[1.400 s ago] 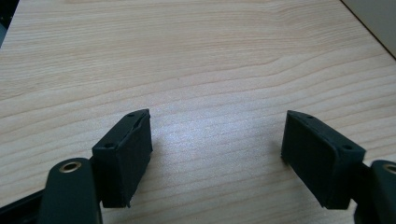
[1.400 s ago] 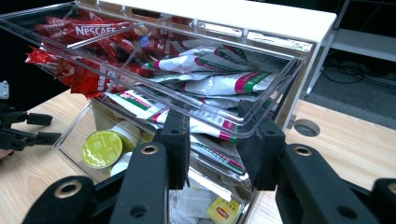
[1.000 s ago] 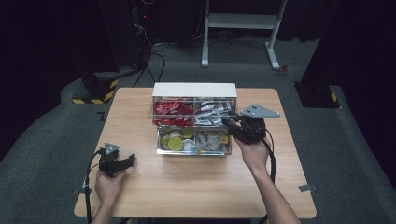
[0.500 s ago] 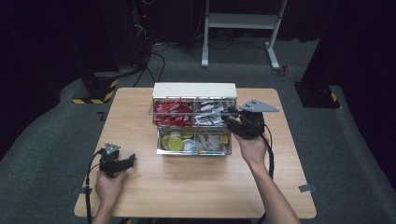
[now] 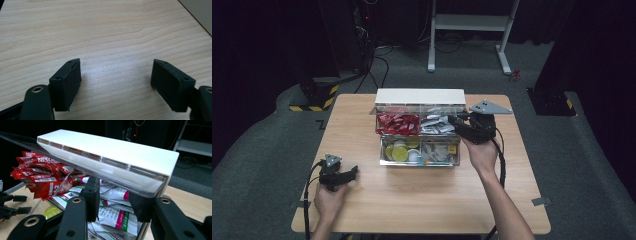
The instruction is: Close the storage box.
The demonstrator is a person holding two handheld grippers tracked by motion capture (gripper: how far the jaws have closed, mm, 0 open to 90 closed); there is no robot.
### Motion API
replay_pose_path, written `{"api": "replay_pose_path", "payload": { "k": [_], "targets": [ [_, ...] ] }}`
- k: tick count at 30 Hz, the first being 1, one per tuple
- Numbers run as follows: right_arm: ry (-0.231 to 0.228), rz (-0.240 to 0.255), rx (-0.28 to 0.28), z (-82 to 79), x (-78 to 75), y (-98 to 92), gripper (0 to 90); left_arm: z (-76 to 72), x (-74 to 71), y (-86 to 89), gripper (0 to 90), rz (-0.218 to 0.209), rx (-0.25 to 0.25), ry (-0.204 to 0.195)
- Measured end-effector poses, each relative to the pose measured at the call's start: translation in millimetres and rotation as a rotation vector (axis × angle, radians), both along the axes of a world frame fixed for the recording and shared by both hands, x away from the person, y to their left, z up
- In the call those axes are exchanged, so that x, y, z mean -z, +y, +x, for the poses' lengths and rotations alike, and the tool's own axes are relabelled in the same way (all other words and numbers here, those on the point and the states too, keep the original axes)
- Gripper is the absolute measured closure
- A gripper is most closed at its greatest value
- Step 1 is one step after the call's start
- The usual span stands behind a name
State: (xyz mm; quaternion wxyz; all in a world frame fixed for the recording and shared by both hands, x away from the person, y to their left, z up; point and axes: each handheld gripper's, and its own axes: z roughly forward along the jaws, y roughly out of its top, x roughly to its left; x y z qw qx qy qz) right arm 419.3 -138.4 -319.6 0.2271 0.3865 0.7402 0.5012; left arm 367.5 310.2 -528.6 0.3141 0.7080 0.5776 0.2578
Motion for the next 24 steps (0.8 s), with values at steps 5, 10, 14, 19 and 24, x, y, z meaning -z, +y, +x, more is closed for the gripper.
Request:
{"api": "replay_pose_path", "payload": {
  "k": [5, 10, 14, 19, 24],
  "targets": [
    [0.003, 0.001, -0.003, 1.0, -1.0, -0.4, 61.0, -1.5, 0.2, -2.1, 22.8, -0.002, 0.020, 0.001],
    [0.012, -0.008, -0.003, 1.7, -3.7, 0.4, 60.0, -1.2, 0.2, -3.2, 21.1, -0.002, 0.029, 0.005],
    [0.023, -0.012, 0.001, 1.6, -5.5, 1.5, 58.3, -2.1, -0.8, -5.4, 19.2, 0.003, 0.056, 0.019],
    [0.034, -0.009, 0.005, 1.7, -6.8, 1.9, 57.7, -1.7, -5.6, -8.3, 22.8, -0.031, 0.089, 0.047],
    [0.037, 0.000, 0.002, 1.8, -7.0, 0.5, 57.2, -4.1, -14.8, -11.6, 25.8, -0.056, 0.111, 0.015]
  ]
}}
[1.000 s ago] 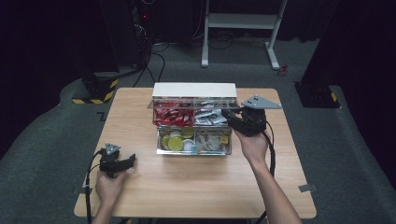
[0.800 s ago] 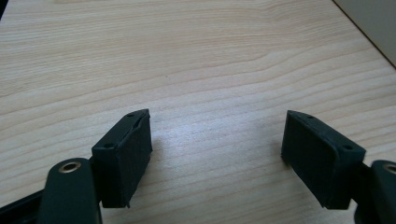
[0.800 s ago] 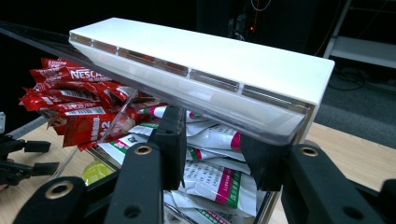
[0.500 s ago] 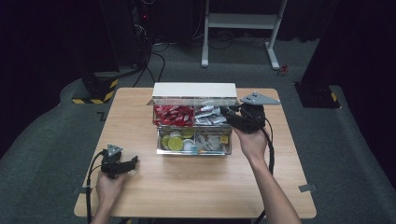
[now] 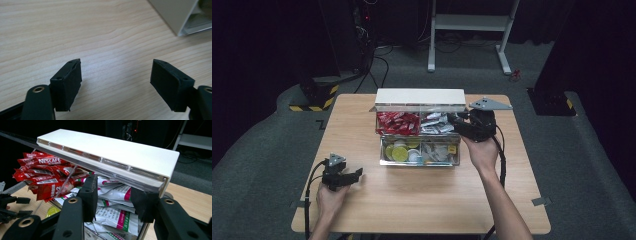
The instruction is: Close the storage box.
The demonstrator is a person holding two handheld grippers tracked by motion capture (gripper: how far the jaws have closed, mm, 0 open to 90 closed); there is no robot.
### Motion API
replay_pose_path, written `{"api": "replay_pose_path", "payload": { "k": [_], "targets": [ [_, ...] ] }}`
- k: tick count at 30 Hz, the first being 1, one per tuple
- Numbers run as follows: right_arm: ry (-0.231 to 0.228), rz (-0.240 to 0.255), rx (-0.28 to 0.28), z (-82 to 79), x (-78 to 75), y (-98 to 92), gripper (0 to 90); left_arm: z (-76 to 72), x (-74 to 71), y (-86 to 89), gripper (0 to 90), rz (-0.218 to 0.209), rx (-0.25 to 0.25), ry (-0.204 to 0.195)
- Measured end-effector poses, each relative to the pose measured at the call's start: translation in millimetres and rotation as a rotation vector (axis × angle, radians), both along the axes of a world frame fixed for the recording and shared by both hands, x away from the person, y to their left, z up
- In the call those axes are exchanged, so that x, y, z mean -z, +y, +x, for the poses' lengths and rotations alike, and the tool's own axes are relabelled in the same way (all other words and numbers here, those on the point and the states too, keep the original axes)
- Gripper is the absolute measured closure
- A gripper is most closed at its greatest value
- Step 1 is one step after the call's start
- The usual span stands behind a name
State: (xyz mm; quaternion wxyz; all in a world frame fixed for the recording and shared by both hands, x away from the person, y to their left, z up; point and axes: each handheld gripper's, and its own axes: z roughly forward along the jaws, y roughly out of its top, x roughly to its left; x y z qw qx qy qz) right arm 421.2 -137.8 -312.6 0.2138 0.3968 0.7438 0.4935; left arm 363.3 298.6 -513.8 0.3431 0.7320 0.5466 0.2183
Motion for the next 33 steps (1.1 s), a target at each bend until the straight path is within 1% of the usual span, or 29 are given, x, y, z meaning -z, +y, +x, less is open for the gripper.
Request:
{"api": "replay_pose_path", "payload": {
  "k": [5, 6, 7, 12, 20, 21, 22, 23, 26, 28, 33],
  "targets": [
    [0.002, 0.002, -0.003, 0.2, -0.3, -0.5, 56.9, -2.5, -13.1, -3.4, 25.7, -0.044, 0.032, -0.023],
    [0.004, 0.003, -0.004, 0.3, -0.3, -0.8, 56.9, -3.1, -16.1, -3.4, 25.4, -0.055, 0.038, -0.034],
    [0.006, 0.005, -0.006, 0.3, -0.3, -1.1, 56.9, -3.7, -20.2, -4.1, 26.1, -0.072, 0.044, -0.036],
    [0.007, 0.014, -0.009, 0.6, -0.3, -2.3, 56.7, -6.8, -34.1, -8.9, 26.3, -0.104, 0.070, -0.069],
    [0.009, 0.018, -0.012, 0.8, 0.0, -3.7, 56.8, -7.9, -55.7, -19.9, 27.4, -0.125, 0.126, -0.099],
    [0.009, 0.020, -0.012, 0.9, -0.1, -3.7, 56.7, -7.2, -57.9, -20.8, 27.5, -0.118, 0.134, -0.103],
    [0.010, 0.020, -0.010, 0.9, -0.3, -3.5, 56.8, -6.8, -59.6, -21.9, 27.7, -0.125, 0.136, -0.105],
    [0.010, 0.018, -0.011, 0.9, -0.4, -3.5, 56.7, -6.0, -61.5, -22.3, 28.1, -0.119, 0.144, -0.106],
    [0.010, 0.021, -0.010, 1.0, -0.2, -4.1, 56.7, -5.5, -67.2, -25.1, 28.1, -0.126, 0.151, -0.110],
    [0.012, 0.024, -0.011, 1.1, -0.3, -4.5, 56.7, -5.9, -72.5, -26.4, 28.0, -0.123, 0.157, -0.126],
    [0.012, 0.024, -0.010, 1.0, -0.3, -4.5, 56.6, -8.4, -89.0, -30.1, 29.1, -0.136, 0.189, -0.165]
  ]
}}
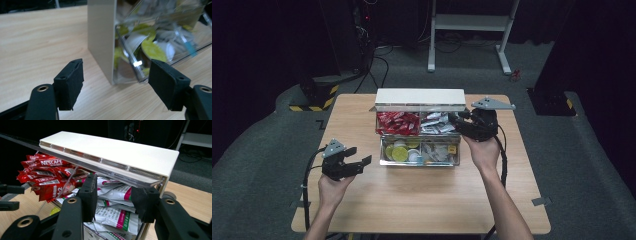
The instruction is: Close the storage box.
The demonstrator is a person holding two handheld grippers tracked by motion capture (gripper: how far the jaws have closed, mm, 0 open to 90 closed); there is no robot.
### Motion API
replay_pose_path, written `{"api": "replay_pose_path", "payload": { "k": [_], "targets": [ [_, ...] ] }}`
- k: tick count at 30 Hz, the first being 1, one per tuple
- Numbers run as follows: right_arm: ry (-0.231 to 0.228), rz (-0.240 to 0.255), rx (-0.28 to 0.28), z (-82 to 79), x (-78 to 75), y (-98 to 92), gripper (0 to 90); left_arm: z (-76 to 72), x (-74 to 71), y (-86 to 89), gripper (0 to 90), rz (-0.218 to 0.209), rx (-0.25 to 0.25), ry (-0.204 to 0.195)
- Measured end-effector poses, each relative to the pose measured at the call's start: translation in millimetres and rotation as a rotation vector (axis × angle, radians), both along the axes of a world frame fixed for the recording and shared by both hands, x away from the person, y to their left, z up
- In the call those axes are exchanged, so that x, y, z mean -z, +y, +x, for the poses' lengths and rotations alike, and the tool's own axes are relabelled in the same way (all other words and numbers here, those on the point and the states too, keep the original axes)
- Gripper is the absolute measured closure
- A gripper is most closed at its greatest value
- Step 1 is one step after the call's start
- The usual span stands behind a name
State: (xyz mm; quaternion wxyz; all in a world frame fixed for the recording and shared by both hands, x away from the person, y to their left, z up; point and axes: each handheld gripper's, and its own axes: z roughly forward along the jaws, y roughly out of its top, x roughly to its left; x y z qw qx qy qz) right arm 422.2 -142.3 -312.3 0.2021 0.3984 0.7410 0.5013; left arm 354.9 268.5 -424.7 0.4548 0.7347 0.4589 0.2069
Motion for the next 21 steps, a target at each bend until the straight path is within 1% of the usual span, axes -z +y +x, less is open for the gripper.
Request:
{"api": "replay_pose_path", "payload": {
  "k": [2, 5, 7, 11, 14, 18, 20, 21],
  "targets": [
    [0.000, 0.000, -0.001, 0.0, 0.0, -0.1, 56.6, 1.1, -5.1, -1.4, 29.3, 0.010, 0.009, -0.005],
    [0.004, 0.006, -0.001, 0.0, 0.0, -0.4, 56.6, 4.3, -10.6, -3.2, 30.4, 0.012, 0.028, 0.001],
    [0.000, 0.004, 0.001, 0.7, 0.2, -1.5, 56.5, 5.2, -13.8, -4.3, 30.4, 0.014, 0.036, -0.004],
    [0.005, 0.012, 0.003, 1.7, 0.2, -2.5, 56.4, 5.4, -23.1, -4.4, 32.0, -0.003, 0.049, -0.034],
    [0.004, 0.012, 0.006, 1.6, -0.3, -2.2, 56.3, 5.2, -32.3, -6.0, 36.4, -0.029, 0.062, -0.060],
    [0.003, 0.013, 0.005, 1.8, -0.2, -2.4, 56.4, 5.7, -46.2, -10.2, 37.1, -0.025, 0.073, -0.103],
    [0.005, 0.014, 0.007, 1.6, -0.5, -2.0, 56.4, 7.1, -51.2, -11.1, 35.4, -0.023, 0.075, -0.105],
    [0.005, 0.011, 0.008, 1.7, -0.7, -2.0, 56.4, 8.5, -54.2, -11.4, 35.4, -0.031, 0.084, -0.098]
  ]
}}
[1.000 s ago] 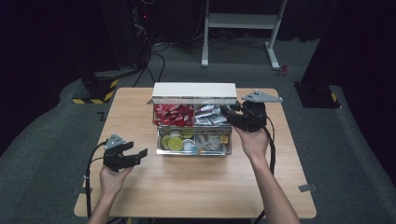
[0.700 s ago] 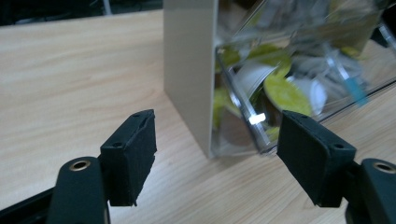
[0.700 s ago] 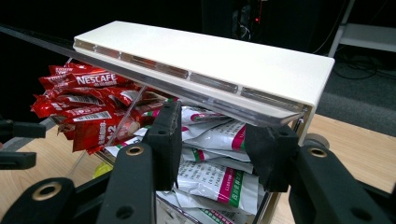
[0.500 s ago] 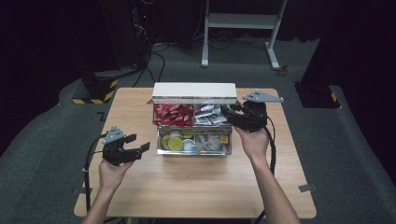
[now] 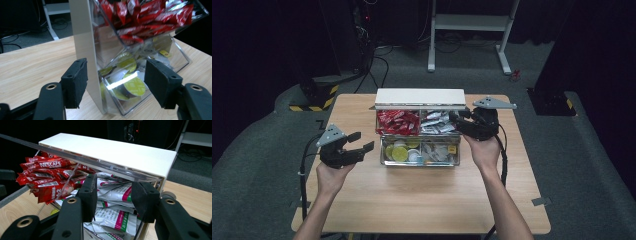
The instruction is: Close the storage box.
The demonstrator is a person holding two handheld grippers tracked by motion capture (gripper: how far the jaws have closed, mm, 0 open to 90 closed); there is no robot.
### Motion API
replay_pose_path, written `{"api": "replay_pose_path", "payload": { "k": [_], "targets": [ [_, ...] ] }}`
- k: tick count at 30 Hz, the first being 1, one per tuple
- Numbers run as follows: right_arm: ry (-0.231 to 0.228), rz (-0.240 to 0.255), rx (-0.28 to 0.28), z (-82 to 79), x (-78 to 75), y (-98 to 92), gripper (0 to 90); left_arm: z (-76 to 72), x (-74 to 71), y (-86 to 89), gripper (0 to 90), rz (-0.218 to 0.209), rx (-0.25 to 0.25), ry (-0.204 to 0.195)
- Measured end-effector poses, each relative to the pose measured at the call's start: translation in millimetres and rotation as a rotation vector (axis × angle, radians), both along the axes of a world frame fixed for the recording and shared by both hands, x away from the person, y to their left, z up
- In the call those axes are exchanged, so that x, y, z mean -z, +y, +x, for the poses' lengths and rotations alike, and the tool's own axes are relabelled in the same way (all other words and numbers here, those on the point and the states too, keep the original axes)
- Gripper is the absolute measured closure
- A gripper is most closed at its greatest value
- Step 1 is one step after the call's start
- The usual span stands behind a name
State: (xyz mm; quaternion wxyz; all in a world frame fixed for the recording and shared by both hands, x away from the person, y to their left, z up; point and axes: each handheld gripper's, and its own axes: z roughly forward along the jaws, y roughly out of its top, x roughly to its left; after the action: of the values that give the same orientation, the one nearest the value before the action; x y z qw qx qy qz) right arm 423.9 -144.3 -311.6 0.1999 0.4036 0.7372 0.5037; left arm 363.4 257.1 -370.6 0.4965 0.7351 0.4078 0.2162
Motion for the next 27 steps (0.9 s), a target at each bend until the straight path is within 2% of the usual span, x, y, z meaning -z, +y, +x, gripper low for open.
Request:
{"api": "replay_pose_path", "payload": {
  "k": [5, 10, 13, 16, 20, 27],
  "targets": [
    [0.000, -0.004, 0.000, 0.5, -0.3, 0.2, 56.4, 3.0, -9.9, 1.7, 40.1, -0.028, 0.007, -0.002],
    [0.000, -0.005, 0.002, 0.5, -0.1, 0.5, 56.3, 2.6, -21.3, -0.4, 43.9, -0.047, 0.017, -0.029],
    [0.000, -0.005, -0.001, 0.8, 0.0, 0.1, 56.4, 5.4, -27.2, -5.0, 47.7, -0.063, 0.037, -0.016],
    [0.008, 0.001, 0.001, 1.7, 0.0, -0.1, 56.4, 7.6, -32.6, -12.6, 50.4, -0.020, 0.037, -0.025],
    [0.008, 0.005, 0.000, 1.7, 0.5, -0.2, 56.4, 11.1, -37.1, -21.9, 50.8, 0.013, 0.043, -0.039],
    [0.009, 0.007, -0.001, 2.1, 0.2, -0.5, 56.5, 20.7, -38.0, -33.8, 52.5, 0.053, 0.046, -0.046]
  ]
}}
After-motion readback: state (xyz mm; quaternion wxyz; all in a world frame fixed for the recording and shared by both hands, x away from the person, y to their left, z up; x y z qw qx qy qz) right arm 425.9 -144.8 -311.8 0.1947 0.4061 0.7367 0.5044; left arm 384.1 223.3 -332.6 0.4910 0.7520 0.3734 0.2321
